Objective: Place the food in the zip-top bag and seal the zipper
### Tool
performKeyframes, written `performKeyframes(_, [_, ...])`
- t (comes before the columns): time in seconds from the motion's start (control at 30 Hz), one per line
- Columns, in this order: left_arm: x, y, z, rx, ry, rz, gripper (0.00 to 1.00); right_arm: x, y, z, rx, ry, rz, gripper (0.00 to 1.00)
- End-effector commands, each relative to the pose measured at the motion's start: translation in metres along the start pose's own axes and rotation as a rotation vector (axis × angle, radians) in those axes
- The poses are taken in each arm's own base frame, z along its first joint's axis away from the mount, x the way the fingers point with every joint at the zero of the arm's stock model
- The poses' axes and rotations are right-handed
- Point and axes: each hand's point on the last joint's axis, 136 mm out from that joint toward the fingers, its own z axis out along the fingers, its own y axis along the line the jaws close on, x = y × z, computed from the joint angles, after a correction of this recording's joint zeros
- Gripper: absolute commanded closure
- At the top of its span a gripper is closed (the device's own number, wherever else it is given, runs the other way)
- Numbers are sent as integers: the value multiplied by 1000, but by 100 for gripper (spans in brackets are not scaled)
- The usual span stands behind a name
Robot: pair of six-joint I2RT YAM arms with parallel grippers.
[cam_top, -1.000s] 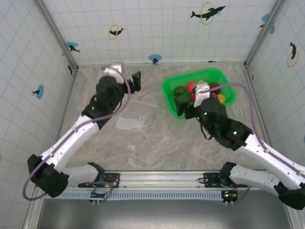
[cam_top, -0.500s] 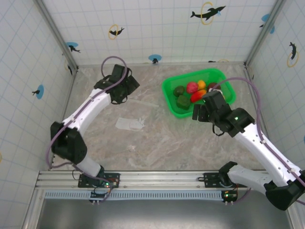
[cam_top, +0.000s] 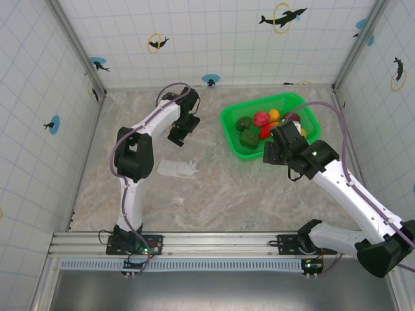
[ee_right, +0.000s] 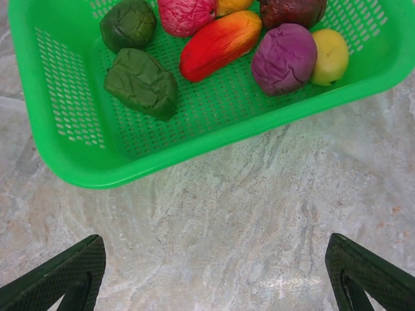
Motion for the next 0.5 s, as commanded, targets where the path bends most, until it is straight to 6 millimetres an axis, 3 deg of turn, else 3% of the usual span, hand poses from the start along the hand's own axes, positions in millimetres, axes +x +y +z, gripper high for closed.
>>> performKeyframes(0.0, [-14, 5, 11, -33, 26, -86, 8, 0, -7, -5, 22, -18, 17, 10])
performKeyframes(0.23, [-25, 5, 37, -56, 19, -96, 14, 15, -2, -5, -38, 4, 28, 10])
performKeyframes(0.47, [-31, 4, 44, -66, 2, -93, 16, 22, -3, -1, -36, 13, -6, 10])
